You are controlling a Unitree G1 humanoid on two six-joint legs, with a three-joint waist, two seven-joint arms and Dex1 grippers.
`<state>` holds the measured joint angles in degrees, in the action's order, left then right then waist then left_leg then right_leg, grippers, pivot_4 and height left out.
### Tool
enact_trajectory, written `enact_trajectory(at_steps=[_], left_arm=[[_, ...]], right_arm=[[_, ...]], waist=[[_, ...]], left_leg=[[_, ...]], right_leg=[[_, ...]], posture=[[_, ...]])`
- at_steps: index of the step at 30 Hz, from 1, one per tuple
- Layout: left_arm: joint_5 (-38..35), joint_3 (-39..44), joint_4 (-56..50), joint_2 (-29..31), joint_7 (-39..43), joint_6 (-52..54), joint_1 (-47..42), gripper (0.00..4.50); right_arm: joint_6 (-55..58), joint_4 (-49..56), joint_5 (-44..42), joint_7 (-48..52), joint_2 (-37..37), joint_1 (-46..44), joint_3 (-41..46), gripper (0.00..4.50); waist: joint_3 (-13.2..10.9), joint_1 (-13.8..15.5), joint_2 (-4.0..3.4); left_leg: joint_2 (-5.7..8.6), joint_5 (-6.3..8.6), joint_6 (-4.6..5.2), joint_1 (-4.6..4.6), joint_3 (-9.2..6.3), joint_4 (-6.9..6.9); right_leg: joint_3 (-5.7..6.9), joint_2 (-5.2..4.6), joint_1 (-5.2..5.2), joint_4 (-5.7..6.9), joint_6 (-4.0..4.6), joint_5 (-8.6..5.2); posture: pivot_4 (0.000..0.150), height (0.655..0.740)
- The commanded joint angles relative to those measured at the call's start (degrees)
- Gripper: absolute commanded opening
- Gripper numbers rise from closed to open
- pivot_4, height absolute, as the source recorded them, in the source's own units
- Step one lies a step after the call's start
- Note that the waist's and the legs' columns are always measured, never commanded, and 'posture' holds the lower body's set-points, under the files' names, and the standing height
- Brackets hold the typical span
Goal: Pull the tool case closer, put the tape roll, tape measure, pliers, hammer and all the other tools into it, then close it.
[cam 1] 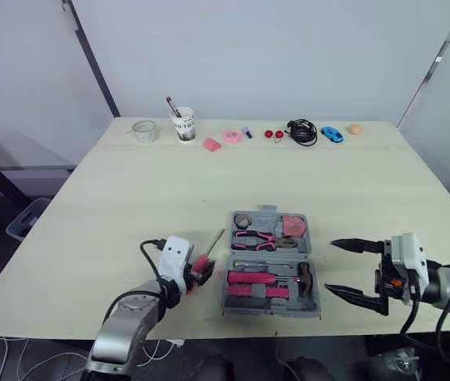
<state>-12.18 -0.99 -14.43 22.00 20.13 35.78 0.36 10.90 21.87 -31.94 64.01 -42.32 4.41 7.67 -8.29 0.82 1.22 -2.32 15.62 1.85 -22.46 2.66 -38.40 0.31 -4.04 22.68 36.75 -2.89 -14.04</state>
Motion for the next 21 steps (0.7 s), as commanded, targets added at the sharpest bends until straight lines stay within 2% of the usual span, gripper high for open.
enact_trajectory(at_steps=[1, 2, 3, 5, 6, 21], left_arm=[[0.7, -1.2, -0.1, -0.5, 0.3, -0.5, -0.3, 2.41], [0.7, -1.1, 0.0, -0.8, 0.2, -0.7, -0.2, 2.05], [0.8, -1.2, 0.1, -0.8, 0.2, -0.9, -0.1, 1.88], [1.2, -1.2, 0.3, -1.0, 0.3, -1.2, 0.1, 0.94], [1.3, -1.3, 0.4, -1.1, 0.3, -1.4, 0.2, 0.66], [1.4, 0.8, 0.0, 0.3, 3.0, -7.1, 1.6, 0.59]], right_arm=[[0.2, 2.0, -0.7, -0.5, -0.2, -1.0, 0.4, 4.50], [0.4, 2.1, -0.7, -0.5, -0.3, -1.1, 0.4, 4.50], [0.5, 2.4, -0.7, -0.6, -0.3, -1.1, 0.3, 4.50], [1.1, 2.9, -1.4, -0.9, -0.3, -1.3, 0.4, 4.50], [1.4, 3.2, -1.7, -1.0, -0.2, -1.5, 0.4, 4.50], [2.5, 2.9, -4.4, 2.3, 0.2, -3.2, -0.7, 4.50]], waist=[[0.0, 0.0, 0.00], [0.0, 0.0, 0.00], [0.0, 0.0, 0.00], [0.0, 0.0, 0.00], [0.0, 0.0, 0.00], [0.0, 0.0, 0.00]], left_leg=[[0.00, 0.00, 0.00, 0.00, 0.00, 0.00], [0.00, 0.00, 0.00, 0.00, -0.01, 0.00], [0.00, 0.00, 0.00, 0.00, -0.01, 0.00], [0.00, 0.00, 0.00, 0.00, -0.01, 0.00], [0.00, 0.00, 0.00, 0.00, -0.01, 0.00], [0.00, 0.00, 0.00, 0.00, -0.02, 0.00]], right_leg=[[0.00, 0.00, 0.00, 0.00, 0.00, 0.00], [0.00, 0.00, 0.00, 0.00, 0.00, 0.00], [0.00, 0.00, 0.00, 0.00, 0.00, 0.00], [0.00, 0.00, 0.00, 0.00, 0.00, 0.00], [0.00, 0.00, 0.00, 0.00, 0.00, 0.00], [0.00, -0.01, 0.00, 0.00, 0.01, 0.00]], posture=[[0.150, 0.7400], [0.150, 0.7400], [0.150, 0.7400], [0.150, 0.7400], [0.150, 0.7400], [0.150, 0.7400]])
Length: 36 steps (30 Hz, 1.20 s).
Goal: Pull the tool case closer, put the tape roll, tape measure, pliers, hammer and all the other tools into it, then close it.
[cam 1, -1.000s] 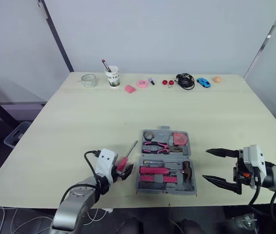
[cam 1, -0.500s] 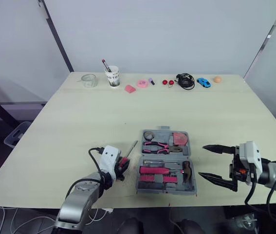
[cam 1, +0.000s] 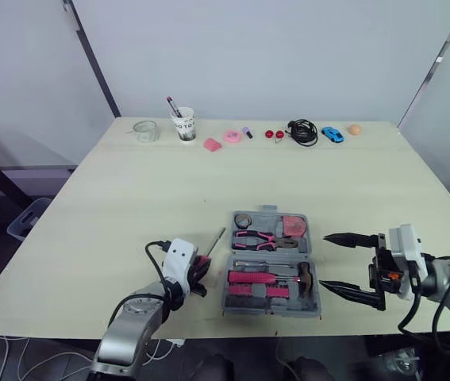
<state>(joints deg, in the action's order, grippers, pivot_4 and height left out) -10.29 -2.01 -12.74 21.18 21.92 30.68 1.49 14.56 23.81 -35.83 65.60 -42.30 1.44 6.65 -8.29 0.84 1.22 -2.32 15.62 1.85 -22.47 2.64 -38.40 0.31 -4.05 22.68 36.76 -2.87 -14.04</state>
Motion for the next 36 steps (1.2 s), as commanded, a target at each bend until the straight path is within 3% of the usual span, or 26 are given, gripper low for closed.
enact_trajectory(at_steps=[1, 6, 13, 21, 36], left_arm=[[-0.8, 2.4, -2.3, 1.6, 1.6, -1.8, 0.7, 0.59], [-3.1, 6.6, -4.7, 7.0, 6.3, -0.9, 2.2, 0.59], [-7.9, 10.2, -5.1, 17.9, 19.9, -4.6, -0.4, 0.59], [-12.5, 5.5, -4.3, 27.6, 38.5, -6.8, -10.3, 0.59], [-5.9, -20.2, -3.3, 20.3, 45.3, 1.1, -27.7, 0.59]], right_arm=[[-1.3, 0.8, -0.5, 0.7, 0.3, -0.3, 0.4, 4.50], [-2.3, -0.3, -0.1, 1.3, 0.4, 0.6, 1.2, 4.50], [-4.0, -2.0, 0.7, 1.9, 0.7, 1.6, 1.2, 4.50], [-6.0, -3.5, 0.3, 3.9, 0.5, 3.1, 2.7, 4.50], [-6.9, -4.8, 0.7, 4.7, -0.4, 5.1, 4.8, 4.50]], waist=[[0.0, 0.0, 0.00], [0.0, -0.1, 0.03], [0.0, 0.1, 0.04], [-0.1, 0.0, 0.03], [-0.1, 0.1, 0.05]], left_leg=[[0.00, 0.00, 0.00, 0.00, 0.00, 0.00], [-0.03, 0.00, 0.00, 0.00, -0.01, 0.01], [-0.04, 0.00, 0.00, -0.01, 0.00, 0.00], [-0.02, 0.00, -0.01, -0.04, 0.05, 0.01], [-0.01, -0.01, 0.00, -0.09, 0.06, -0.04]], right_leg=[[0.00, 0.00, 0.00, 0.00, 0.00, 0.00], [0.01, 0.01, 0.01, 0.00, 0.01, -0.01], [0.05, -0.04, 0.01, -0.02, 0.02, -0.01], [0.06, -0.02, 0.02, -0.03, 0.02, -0.01], [0.05, 0.14, 0.02, -0.01, -0.23, 0.10]], posture=[[0.150, 0.7400], [0.150, 0.7400], [0.150, 0.7400], [0.150, 0.7400], [0.150, 0.7400]])
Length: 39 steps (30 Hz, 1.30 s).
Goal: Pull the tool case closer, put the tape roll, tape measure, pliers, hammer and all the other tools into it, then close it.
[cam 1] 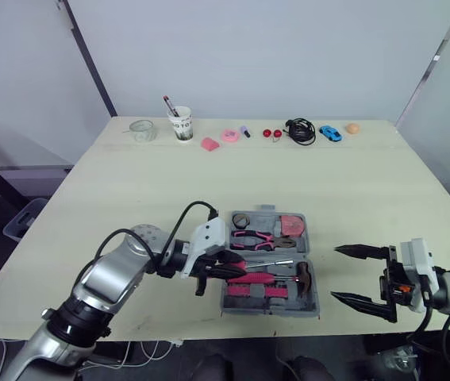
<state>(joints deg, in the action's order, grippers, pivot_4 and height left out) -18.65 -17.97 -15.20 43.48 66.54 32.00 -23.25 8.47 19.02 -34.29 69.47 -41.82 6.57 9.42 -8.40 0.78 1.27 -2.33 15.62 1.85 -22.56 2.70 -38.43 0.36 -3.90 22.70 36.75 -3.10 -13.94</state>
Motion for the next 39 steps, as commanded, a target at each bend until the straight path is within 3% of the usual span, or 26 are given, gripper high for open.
enact_trajectory(at_steps=[1, 13, 39], left_arm=[[3.0, -5.6, -1.0, -2.5, 0.8, 0.6, -3.6, 0.59], [8.4, -15.1, -5.3, -4.9, -3.0, 11.0, -4.7, 0.59], [14.2, -20.5, 2.2, -11.6, -4.2, 9.4, -5.4, 0.59]], right_arm=[[-0.8, -0.2, -0.8, 1.1, -1.1, 0.3, 2.3, 4.50], [-1.5, -1.3, -0.4, 4.0, -2.9, 4.6, 4.7, 4.50], [0.6, 1.9, -0.4, 1.4, -3.3, 4.0, 4.0, 4.50]], waist=[[0.0, 0.2, 0.00], [0.0, 0.1, 0.00], [0.0, 0.1, -0.01]], left_leg=[[0.02, 0.00, 0.00, -0.02, 0.01, -0.03], [0.04, 0.00, 0.01, -0.04, -0.09, -0.07], [0.05, -0.01, 0.01, -0.06, -0.17, -0.11]], right_leg=[[0.01, 0.00, -0.01, 0.00, 0.00, 0.00], [-0.25, 0.20, -0.02, 0.00, -0.02, -0.01], [-0.33, 0.24, -0.02, 0.02, -0.02, 0.00]], posture=[[0.150, 0.7400], [0.150, 0.7400], [0.150, 0.7400]])
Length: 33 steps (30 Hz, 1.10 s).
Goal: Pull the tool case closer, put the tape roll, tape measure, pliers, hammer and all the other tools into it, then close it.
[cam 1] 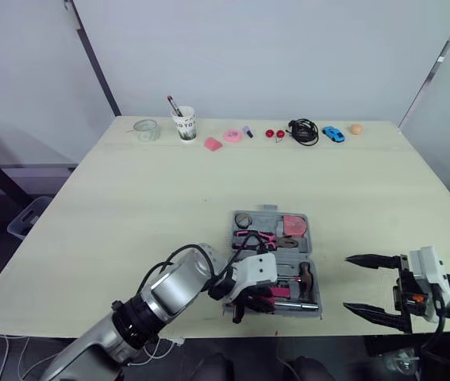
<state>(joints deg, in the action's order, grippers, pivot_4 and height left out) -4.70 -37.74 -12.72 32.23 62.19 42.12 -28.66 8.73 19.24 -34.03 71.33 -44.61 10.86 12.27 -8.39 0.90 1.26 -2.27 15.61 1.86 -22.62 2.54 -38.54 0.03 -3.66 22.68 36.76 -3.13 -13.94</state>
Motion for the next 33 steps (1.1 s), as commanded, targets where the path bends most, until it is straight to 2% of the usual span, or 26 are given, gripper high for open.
enact_trajectory(at_steps=[1, 3, 5, 7, 10, 11, 17, 20, 24, 27, 28, 30, 33], left_arm=[[0.3, -0.8, -0.2, -0.3, 0.3, -0.8, 0.0, 0.59], [0.6, -0.9, -0.2, -0.3, 0.3, -1.2, 0.0, 0.59], [0.8, -0.7, -0.3, -0.5, -0.1, -1.4, 0.1, 1.60], [1.3, -0.8, -0.4, -0.4, -0.3, -1.7, 0.1, 2.18], [1.1, -0.4, -1.5, -0.1, -0.3, -1.3, -0.1, 3.55], [0.8, -0.2, -1.9, 0.1, -0.1, -1.1, -0.1, 3.88], [-3.7, 4.5, -6.6, 3.2, 2.7, 0.3, -0.7, 3.88], [-7.0, 8.1, -6.2, 3.4, 4.2, -2.7, -0.1, 3.88], [-9.9, 12.2, 0.3, 2.7, 8.1, -15.0, 3.8, 3.88], [-11.1, 13.9, 4.9, 1.8, 11.2, -22.2, 4.3, 3.31], [-11.8, 14.6, 5.7, 1.2, 11.0, -22.1, 4.3, 2.68], [-10.6, 14.5, 10.0, 0.0, 11.9, -28.1, 4.5, 2.04], [-9.0, 14.0, 14.1, -1.2, 12.8, -33.1, 4.7, 0.65]], right_arm=[[0.4, 1.8, -0.7, -0.5, -0.6, -0.2, 1.1, 4.50], [0.5, 2.1, -0.6, -0.7, -0.6, -0.1, 1.0, 4.50], [0.7, 2.5, -0.6, -0.9, -0.6, 0.0, 0.9, 4.50], [0.9, 2.7, -0.7, -1.0, -0.5, 0.0, 0.9, 4.50], [1.0, 2.9, -0.7, -0.9, -0.4, 0.5, 1.0, 4.50], [0.9, 2.9, -0.7, -0.9, -0.4, 0.6, 1.0, 4.50], [0.2, 2.5, -0.2, -1.2, 0.3, 0.9, 0.6, 4.50], [-0.1, 2.1, 0.0, -1.3, 0.5, 0.9, 0.5, 4.50], [-0.2, 2.1, 0.1, -1.7, 1.0, 0.4, 0.2, 4.50], [0.6, 2.5, -0.9, -2.8, 1.7, -0.9, 0.4, 4.50], [0.6, 2.5, -0.8, -2.8, 1.7, -1.0, 0.3, 4.50], [0.3, 2.0, -0.1, -2.6, 1.8, -1.3, -0.2, 4.50], [0.2, 1.9, 0.4, -2.7, 1.9, -1.7, -1.0, 4.50]], waist=[[0.0, 0.0, 0.00], [0.0, 0.0, 0.00], [0.0, 0.0, 0.00], [0.0, 0.0, 0.00], [0.0, 0.0, -0.01], [0.0, 0.0, -0.01], [0.0, -0.1, -0.02], [0.0, -0.1, -0.02], [0.0, 0.0, -0.03], [0.0, 0.0, -0.03], [0.0, 0.0, -0.03], [0.0, 0.0, -0.06], [0.0, 0.0, -0.06]], left_leg=[[0.00, 0.00, 0.00, 0.00, 0.00, 0.00], [0.00, 0.00, 0.00, 0.00, -0.01, 0.00], [0.00, 0.00, 0.00, 0.00, -0.01, 0.00], [0.00, 0.00, 0.00, 0.00, -0.02, 0.00], [0.00, 0.00, 0.00, 0.00, -0.02, -0.03], [0.01, 0.00, 0.00, 0.00, -0.02, -0.06], [0.00, 0.00, 0.00, -0.01, -0.11, -0.10], [-0.01, 0.00, 0.00, -0.01, -0.11, -0.10], [-0.01, 0.00, 0.00, -0.01, -0.08, -0.10], [-0.01, 0.00, 0.00, 0.00, -0.06, -0.10], [-0.01, 0.00, 0.00, 0.00, 0.02, -0.12], [-0.01, 0.00, 0.00, -0.01, 0.01, -0.12], [0.00, 0.00, 0.00, -0.01, 0.05, -0.12]], right_leg=[[0.00, 0.00, 0.00, 0.00, 0.00, 0.00], [0.00, 0.00, 0.00, 0.00, 0.00, 0.00], [0.00, 0.00, 0.00, 0.00, 0.00, 0.00], [0.00, 0.00, 0.00, 0.00, 0.00, 0.00], [0.00, 0.00, -0.01, 0.01, 0.00, 0.00], [-0.02, 0.01, -0.01, 0.02, 0.00, 0.00], [-0.04, 0.04, -0.01, 0.06, 0.00, 0.00], [-0.04, 0.04, -0.01, 0.06, 0.00, 0.00], [-0.05, 0.03, -0.01, 0.04, 0.00, 0.00], [-0.05, 0.04, -0.01, 0.05, 0.01, 0.00], [-0.04, 0.04, -0.01, 0.06, 0.01, 0.00], [-0.04, 0.04, -0.01, 0.05, 0.01, 0.00], [-0.05, 0.03, -0.01, 0.04, 0.01, 0.01]], posture=[[0.150, 0.7400], [0.150, 0.7400], [0.150, 0.7400], [0.150, 0.7400], [0.150, 0.7400], [0.150, 0.7400], [0.150, 0.7400], [0.150, 0.7400], [0.150, 0.7400], [0.150, 0.7400], [0.150, 0.7400], [0.150, 0.7400], [0.150, 0.7400]])
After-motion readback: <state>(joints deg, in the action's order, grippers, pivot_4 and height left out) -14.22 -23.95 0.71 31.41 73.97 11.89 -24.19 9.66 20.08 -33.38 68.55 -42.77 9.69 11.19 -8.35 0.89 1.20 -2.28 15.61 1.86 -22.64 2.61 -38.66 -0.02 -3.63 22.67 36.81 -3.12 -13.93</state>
